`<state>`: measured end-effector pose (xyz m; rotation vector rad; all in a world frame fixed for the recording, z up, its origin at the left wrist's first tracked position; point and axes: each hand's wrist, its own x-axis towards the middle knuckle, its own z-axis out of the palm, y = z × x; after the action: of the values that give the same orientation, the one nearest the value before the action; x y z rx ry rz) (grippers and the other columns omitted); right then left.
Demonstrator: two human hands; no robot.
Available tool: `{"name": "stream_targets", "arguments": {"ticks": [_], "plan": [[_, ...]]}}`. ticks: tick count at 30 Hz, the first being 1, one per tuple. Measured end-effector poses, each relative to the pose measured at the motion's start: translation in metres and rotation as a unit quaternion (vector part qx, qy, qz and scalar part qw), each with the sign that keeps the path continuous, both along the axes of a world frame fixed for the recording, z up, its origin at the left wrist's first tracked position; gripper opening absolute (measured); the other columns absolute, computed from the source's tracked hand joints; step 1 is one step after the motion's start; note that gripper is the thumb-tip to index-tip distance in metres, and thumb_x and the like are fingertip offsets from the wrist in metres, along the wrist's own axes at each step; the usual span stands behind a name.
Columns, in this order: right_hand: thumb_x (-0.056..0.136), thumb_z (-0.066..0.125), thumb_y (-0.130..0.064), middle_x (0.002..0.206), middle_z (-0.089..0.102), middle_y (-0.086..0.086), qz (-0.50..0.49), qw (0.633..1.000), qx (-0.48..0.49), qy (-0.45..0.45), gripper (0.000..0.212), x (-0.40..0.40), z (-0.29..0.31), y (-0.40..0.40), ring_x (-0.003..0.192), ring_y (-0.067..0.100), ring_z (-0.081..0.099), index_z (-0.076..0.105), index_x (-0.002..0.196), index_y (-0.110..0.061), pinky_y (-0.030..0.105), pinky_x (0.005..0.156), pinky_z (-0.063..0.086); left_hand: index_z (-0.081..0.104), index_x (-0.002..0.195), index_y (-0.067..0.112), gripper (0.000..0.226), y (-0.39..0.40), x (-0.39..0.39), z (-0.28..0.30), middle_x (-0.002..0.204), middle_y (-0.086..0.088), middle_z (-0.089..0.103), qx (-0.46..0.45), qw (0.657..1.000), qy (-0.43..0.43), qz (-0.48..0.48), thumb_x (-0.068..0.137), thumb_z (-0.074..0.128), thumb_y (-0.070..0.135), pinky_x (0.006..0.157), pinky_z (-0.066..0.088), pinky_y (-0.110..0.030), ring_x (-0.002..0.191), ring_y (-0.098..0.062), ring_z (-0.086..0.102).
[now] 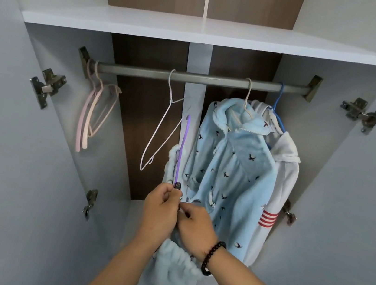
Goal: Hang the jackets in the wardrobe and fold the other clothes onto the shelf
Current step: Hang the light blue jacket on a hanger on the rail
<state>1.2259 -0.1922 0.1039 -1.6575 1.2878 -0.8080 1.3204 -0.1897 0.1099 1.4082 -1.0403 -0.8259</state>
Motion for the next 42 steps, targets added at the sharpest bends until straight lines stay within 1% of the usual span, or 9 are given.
{"name": "stream_targets", "arguments": {"ticks": [4, 7, 10, 13, 16, 27, 35, 40, 42], "plan": [[0.091, 0.045, -0.005, 0.053, 0.044, -0.003, -0.016, 1.0, 0.024, -0.012, 0.029, -0.015, 0.012, -0.029, 0.052, 0.006, 0.037, 0.054, 0.064, -0.004, 0.025, 0.057, 0.033, 0.051, 0.061, 0.01, 0.03, -0.034, -0.009, 0.005, 0.048, 0.009, 0.049, -0.008, 1.0, 0.01, -0.027, 0.091, 0.054, 0.003, 0.049, 0.036, -0.011, 0.047, 0.001, 0.043], [0.093, 0.044, -0.005, 0.049, 0.05, -0.012, -0.022, 0.996, 0.056, -0.059, 0.036, -0.021, 0.021, -0.052, 0.047, -0.003, 0.042, 0.056, 0.064, -0.021, 0.018, 0.054, 0.035, 0.049, 0.059, 0.013, 0.034, -0.065, -0.016, 0.012, 0.047, 0.01, 0.049, -0.01, 0.999, 0.016, -0.044, 0.091, 0.054, 0.003, 0.051, 0.037, -0.011, 0.047, 0.001, 0.044], [0.095, 0.044, -0.009, 0.075, 0.069, -0.003, -0.034, 0.989, 0.092, -0.107, 0.026, -0.027, 0.03, -0.08, 0.063, 0.001, 0.058, 0.068, 0.094, -0.019, 0.015, 0.056, 0.044, 0.053, 0.063, 0.012, 0.029, -0.101, -0.023, 0.021, 0.048, 0.01, 0.052, -0.016, 0.998, 0.021, -0.052, 0.091, 0.054, 0.006, 0.05, 0.039, -0.009, 0.047, 0.002, 0.047], [0.091, 0.046, -0.001, 0.074, 0.059, 0.008, -0.053, 0.982, 0.117, -0.139, 0.035, -0.038, 0.037, -0.112, 0.059, 0.01, 0.05, 0.06, 0.119, -0.016, 0.019, 0.053, 0.04, 0.054, 0.065, 0.012, 0.026, -0.136, -0.03, 0.029, 0.051, 0.009, 0.053, -0.014, 0.998, 0.025, -0.052, 0.091, 0.054, 0.01, 0.048, 0.039, -0.01, 0.046, 0.002, 0.047], [0.087, 0.046, 0.008, 0.078, 0.054, 0.009, -0.085, 0.969, 0.139, -0.185, 0.046, -0.048, 0.042, -0.145, 0.066, 0.014, 0.05, 0.053, 0.127, -0.013, 0.02, 0.058, 0.042, 0.056, 0.067, 0.011, 0.024, -0.173, -0.04, 0.038, 0.055, 0.008, 0.054, -0.015, 0.998, 0.015, -0.053, 0.09, 0.055, 0.013, 0.048, 0.038, -0.009, 0.046, 0.002, 0.046], [0.087, 0.047, 0.014, 0.101, 0.065, 0.012, -0.107, 0.969, 0.098, -0.2, 0.047, -0.09, 0.057, -0.26, 0.068, 0.013, 0.057, 0.046, 0.125, -0.014, 0.016, 0.053, 0.045, 0.055, 0.07, 0.004, 0.023, -0.285, -0.082, 0.05, 0.062, 0.0, 0.055, -0.025, 0.998, -0.048, -0.013, 0.091, 0.051, 0.012, 0.049, 0.036, -0.009, 0.05, 0.002, 0.049], [0.078, 0.043, 0.026, 0.107, 0.064, 0.025, -0.105, 0.979, 0.059, -0.167, 0.052, -0.099, 0.027, -0.294, 0.1, 0.033, 0.062, 0.057, 0.118, -0.004, 0.043, 0.091, 0.05, 0.054, 0.069, 0.009, 0.024, -0.314, -0.095, 0.019, 0.059, 0.005, 0.054, -0.021, 0.998, -0.042, -0.035, 0.093, 0.054, 0.012, 0.054, 0.038, -0.013, 0.051, 0.0, 0.047], [0.077, 0.042, 0.027, 0.104, 0.066, 0.022, -0.105, 0.983, 0.041, -0.144, 0.052, -0.104, 0.011, -0.296, 0.101, 0.032, 0.063, 0.059, 0.117, -0.002, 0.045, 0.089, 0.051, 0.051, 0.068, 0.01, 0.026, -0.311, -0.101, 0.006, 0.052, 0.012, 0.056, -0.022, 0.998, -0.015, -0.052, 0.093, 0.052, 0.006, 0.05, 0.038, -0.008, 0.049, 0.003, 0.054], [0.079, 0.042, 0.025, 0.104, 0.065, 0.023, -0.119, 0.982, 0.055, -0.138, 0.048, -0.109, 0.005, -0.297, 0.098, 0.033, 0.063, 0.058, 0.117, -0.001, 0.043, 0.087, 0.051, 0.051, 0.067, 0.009, 0.025, -0.311, -0.103, 0.003, 0.054, 0.007, 0.054, -0.018, 0.998, -0.017, -0.051, 0.092, 0.053, 0.008, 0.056, 0.04, -0.015, 0.053, -0.002, 0.051]]}}
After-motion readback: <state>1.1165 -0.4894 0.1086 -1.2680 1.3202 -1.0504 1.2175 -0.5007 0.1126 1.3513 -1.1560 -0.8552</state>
